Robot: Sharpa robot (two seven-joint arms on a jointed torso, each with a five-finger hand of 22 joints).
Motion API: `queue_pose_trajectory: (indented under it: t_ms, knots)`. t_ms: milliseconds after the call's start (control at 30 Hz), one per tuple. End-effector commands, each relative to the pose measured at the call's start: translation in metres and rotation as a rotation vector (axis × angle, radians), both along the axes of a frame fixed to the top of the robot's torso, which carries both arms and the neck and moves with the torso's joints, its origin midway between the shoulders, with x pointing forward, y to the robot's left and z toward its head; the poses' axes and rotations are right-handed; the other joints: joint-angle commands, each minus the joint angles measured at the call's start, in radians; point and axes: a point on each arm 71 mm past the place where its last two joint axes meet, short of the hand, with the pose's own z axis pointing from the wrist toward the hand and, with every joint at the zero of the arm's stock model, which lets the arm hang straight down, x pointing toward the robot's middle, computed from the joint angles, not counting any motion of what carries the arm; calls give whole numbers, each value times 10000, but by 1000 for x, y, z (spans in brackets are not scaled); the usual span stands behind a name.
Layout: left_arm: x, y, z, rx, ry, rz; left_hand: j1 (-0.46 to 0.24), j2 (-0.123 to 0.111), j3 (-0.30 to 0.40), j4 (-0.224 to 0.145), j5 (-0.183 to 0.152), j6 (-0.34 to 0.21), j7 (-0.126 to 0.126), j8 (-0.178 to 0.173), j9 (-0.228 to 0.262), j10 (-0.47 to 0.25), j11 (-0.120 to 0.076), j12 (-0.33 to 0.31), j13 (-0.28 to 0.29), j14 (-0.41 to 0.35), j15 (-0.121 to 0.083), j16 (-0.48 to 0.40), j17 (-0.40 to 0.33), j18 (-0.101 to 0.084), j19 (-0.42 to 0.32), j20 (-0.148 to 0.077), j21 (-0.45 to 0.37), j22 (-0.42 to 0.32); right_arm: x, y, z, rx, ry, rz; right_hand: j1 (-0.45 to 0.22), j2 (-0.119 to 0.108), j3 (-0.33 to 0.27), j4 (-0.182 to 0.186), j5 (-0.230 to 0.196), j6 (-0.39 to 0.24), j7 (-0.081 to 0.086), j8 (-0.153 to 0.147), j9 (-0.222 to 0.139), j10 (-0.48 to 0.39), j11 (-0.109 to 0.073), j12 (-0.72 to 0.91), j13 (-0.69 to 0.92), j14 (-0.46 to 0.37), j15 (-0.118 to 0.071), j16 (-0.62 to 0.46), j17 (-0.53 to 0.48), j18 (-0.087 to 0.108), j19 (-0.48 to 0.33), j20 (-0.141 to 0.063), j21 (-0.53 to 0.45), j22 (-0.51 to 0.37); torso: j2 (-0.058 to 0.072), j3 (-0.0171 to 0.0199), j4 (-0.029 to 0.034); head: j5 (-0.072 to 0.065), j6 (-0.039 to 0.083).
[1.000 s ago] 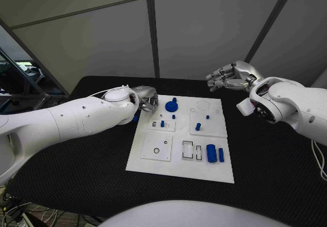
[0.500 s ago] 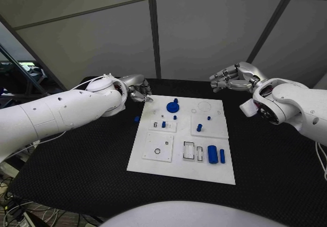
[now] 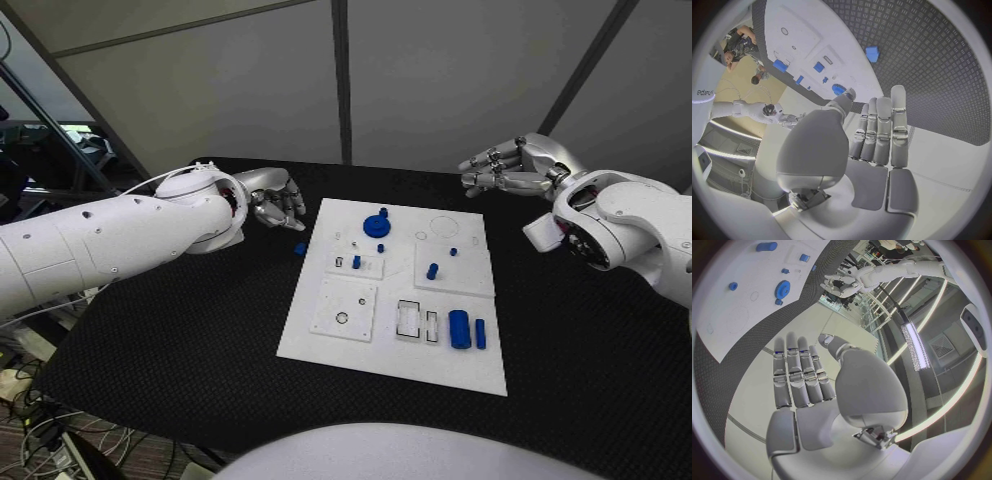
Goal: Assemble the parts on the task board
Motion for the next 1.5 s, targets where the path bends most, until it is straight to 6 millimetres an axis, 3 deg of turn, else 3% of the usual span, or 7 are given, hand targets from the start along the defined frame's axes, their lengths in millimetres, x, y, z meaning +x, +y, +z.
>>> queue_pose_trajectory:
  t_ms: [33, 233, 500, 667, 833, 1067, 1500]
  knots:
    - [-9, -1, -3, 521, -607, -1108, 156, 0, -90, -16, -24, -35, -82, 49, -33, -22, -19, -57, -47, -62, 5, -123, -110, -120, -96, -1, -112, -64, 0, 1, 2, 46, -69, 113, 10, 111, 77, 9, 62, 26, -17, 53, 2, -29, -62, 61, -16, 17, -59, 4, -13, 29, 85, -16, -59, -9, -9, -9, 3, 119, -2]
    - [-17, 10, -16, 1300, -600, -1466, 332, 38, -217, -36, -28, -28, -116, 2, -94, -33, -9, -138, -152, -155, 20, -302, -252, -126, -127, 5, -306, -164, 0, 0, 2, 41, -70, 104, 10, 111, 77, 9, 62, 26, -17, 53, 2, -29, -62, 61, -16, 17, -59, 4, -13, 29, 85, -16, -59, -9, -11, -15, -10, 236, 16]
    - [-14, 11, -26, 1691, -436, -1641, 443, 163, -424, 24, -30, -132, -141, -183, -222, 8, -10, -134, -213, -171, 29, -388, -357, -126, -123, 21, -489, -251, 0, 0, 1, 42, -60, 122, 10, 111, 77, 9, 62, 26, -17, 53, 2, -29, -62, 61, -16, 17, -59, 4, -13, 29, 85, -16, -59, -9, 18, -22, -46, 318, 61]
    - [-10, 7, -29, 1706, -471, -1723, 585, 355, -576, 64, -33, 16, -202, -268, -299, 232, -126, 191, -75, 31, -64, -161, -257, -115, 24, -35, -504, -230, 0, 0, 1, 43, -56, 129, 27, 125, 92, 0, 67, 30, -19, 60, 3, -24, -65, 71, -22, 24, -61, 6, -15, 31, 92, -19, -65, -12, 18, -10, -37, 273, 29]
    - [-6, 6, -32, 1755, -390, -1717, 641, 484, -862, 179, -28, 193, -245, -450, -421, 253, -217, 714, 222, 429, -137, 611, 436, -121, 174, -109, -490, -135, 0, 1, 1, 45, -55, 133, 27, 125, 92, 0, 67, 30, -19, 60, 3, -24, -65, 71, -22, 24, -61, 6, -15, 31, 92, -19, -65, -12, 19, 0, -34, 271, 19]
    - [0, 5, -38, 1905, -72, -1623, 759, 581, -1076, 251, -21, 292, -269, -641, -526, 137, -266, 1130, 476, 688, -172, 1223, 991, -130, 257, -147, -469, -12, 0, 2, 1, 50, -54, 151, 27, 125, 92, 0, 67, 30, -19, 60, 3, -24, -65, 71, -22, 24, -61, 6, -15, 31, 92, -19, -65, -12, 16, -5, -36, 288, -11]
    - [3, -1, -41, 1937, 135, -1724, 830, 657, -1236, 316, -22, 370, -279, -791, -586, 6, -276, 1430, 666, 754, -179, 1528, 1255, -136, 264, -157, -471, 93, 0, 2, 1, 50, -45, 166, 27, 125, 92, 0, 67, 30, -19, 60, 3, -24, -65, 71, -22, 24, -61, 6, -15, 31, 92, -19, -65, -12, 11, -5, -11, 231, -46]
